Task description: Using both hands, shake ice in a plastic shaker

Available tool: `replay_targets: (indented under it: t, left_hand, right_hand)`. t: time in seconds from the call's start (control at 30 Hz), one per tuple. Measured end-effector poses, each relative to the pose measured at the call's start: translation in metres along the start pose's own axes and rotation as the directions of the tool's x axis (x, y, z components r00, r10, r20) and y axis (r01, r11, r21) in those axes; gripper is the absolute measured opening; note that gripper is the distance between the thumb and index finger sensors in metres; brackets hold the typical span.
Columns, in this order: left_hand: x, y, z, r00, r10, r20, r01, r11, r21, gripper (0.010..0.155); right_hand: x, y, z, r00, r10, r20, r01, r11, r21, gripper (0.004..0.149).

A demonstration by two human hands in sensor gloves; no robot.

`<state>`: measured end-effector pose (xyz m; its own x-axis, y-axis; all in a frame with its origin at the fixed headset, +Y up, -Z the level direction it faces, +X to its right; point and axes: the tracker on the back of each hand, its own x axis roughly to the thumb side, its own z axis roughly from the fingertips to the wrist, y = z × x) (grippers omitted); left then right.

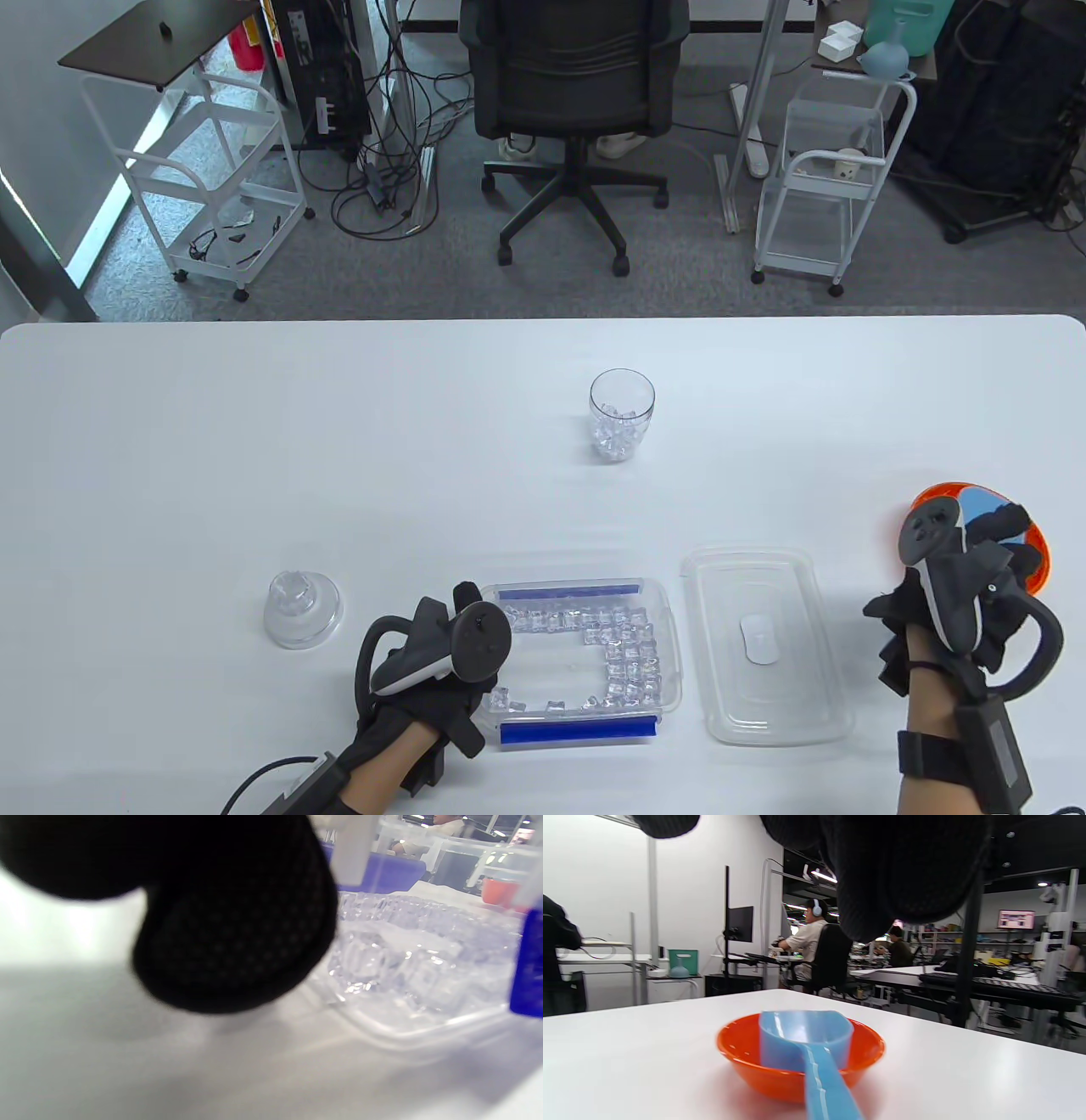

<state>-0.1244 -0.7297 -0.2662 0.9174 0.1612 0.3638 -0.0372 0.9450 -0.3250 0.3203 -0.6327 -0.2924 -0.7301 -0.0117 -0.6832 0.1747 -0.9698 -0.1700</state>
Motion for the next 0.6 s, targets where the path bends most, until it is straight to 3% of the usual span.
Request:
replay_targets:
  t: [0.17, 0.27, 0.37, 0.47, 0.6]
  left_hand:
    - [-0.001, 0.000, 0.000, 1.000, -0.001, 0.002, 0.001, 1.000, 0.000, 0.069]
    - [-0.001, 0.000, 0.000, 1.000, -0.002, 0.001, 0.002, 1.000, -0.001, 0.070]
    - [-0.002, 0.001, 0.000, 1.000, -0.005, 0.005, 0.005, 1.000, 0.000, 0.070]
    - [-0.002, 0.001, 0.000, 1.000, 0.003, 0.008, -0.003, 1.000, -0.002, 0.070]
    - [-0.002, 0.001, 0.000, 1.000, 0.002, 0.006, -0.002, 1.000, -0.003, 0.069]
  right_hand:
    - [0.043, -0.019, 0.029, 0.947, -0.053, 0.317, 0.018, 0.994, 0.112, 0.077]
    - [0.071, -0.031, 0.053, 0.869, -0.106, 0.483, 0.070, 0.993, 0.091, 0.072]
    - [0.098, -0.035, 0.079, 0.755, -0.135, 0.641, 0.062, 0.989, 0.136, 0.066]
    - [0.120, -0.024, 0.103, 0.624, -0.194, 0.757, 0.018, 0.972, 0.234, 0.061]
    - [0.138, 0.002, 0.125, 0.543, -0.208, 0.814, -0.043, 0.961, 0.274, 0.059]
